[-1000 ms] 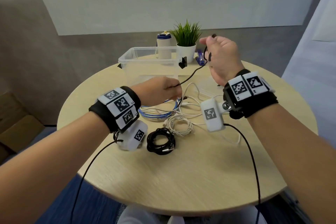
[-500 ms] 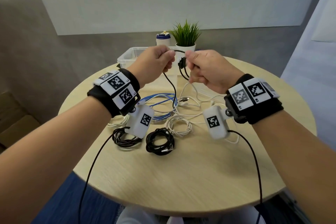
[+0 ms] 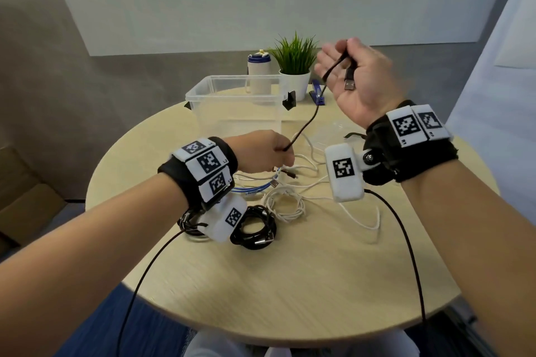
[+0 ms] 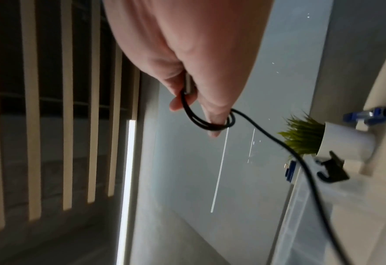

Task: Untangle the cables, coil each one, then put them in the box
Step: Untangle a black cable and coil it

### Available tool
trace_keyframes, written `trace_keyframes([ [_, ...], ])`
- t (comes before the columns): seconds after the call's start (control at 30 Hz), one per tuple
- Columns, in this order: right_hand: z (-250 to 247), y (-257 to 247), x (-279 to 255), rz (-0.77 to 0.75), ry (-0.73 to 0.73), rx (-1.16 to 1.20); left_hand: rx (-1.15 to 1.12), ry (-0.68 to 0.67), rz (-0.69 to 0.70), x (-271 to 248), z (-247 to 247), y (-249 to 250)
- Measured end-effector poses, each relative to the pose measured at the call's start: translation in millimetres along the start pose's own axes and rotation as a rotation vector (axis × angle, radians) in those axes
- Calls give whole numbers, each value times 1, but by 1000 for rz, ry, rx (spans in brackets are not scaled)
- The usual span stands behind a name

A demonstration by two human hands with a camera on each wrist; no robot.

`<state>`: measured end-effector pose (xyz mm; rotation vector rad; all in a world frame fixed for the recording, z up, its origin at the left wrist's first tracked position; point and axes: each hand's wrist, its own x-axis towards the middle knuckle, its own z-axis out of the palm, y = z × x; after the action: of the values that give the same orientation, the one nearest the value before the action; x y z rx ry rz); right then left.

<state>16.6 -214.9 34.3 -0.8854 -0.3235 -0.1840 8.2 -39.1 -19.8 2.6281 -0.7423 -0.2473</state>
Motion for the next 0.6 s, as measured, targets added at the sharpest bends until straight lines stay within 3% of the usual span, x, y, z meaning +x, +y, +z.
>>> trace_keyframes([
  [0.07,-9,7,2,-57,69,-264,-110,-12,21,-1,-1,0],
  [0.13,-17,15,1,-125,99,-681,-250,33,52,-2,-6,2],
  [0.2,-24,22,-1,-133,38,-1050,-319,128,80,-3,-13,4],
  [0.27,-26,26,-5,-62,-64,-1230,-350,246,101,-1,-19,6],
  [0.37,-21,30,-10,77,-206,-1256,-376,404,114,5,-23,4],
  [0.47,-19,35,-13,154,-230,-1137,-281,528,121,11,-25,2],
  [0.6,-18,38,-15,175,-259,-1100,-154,569,129,14,-29,4],
])
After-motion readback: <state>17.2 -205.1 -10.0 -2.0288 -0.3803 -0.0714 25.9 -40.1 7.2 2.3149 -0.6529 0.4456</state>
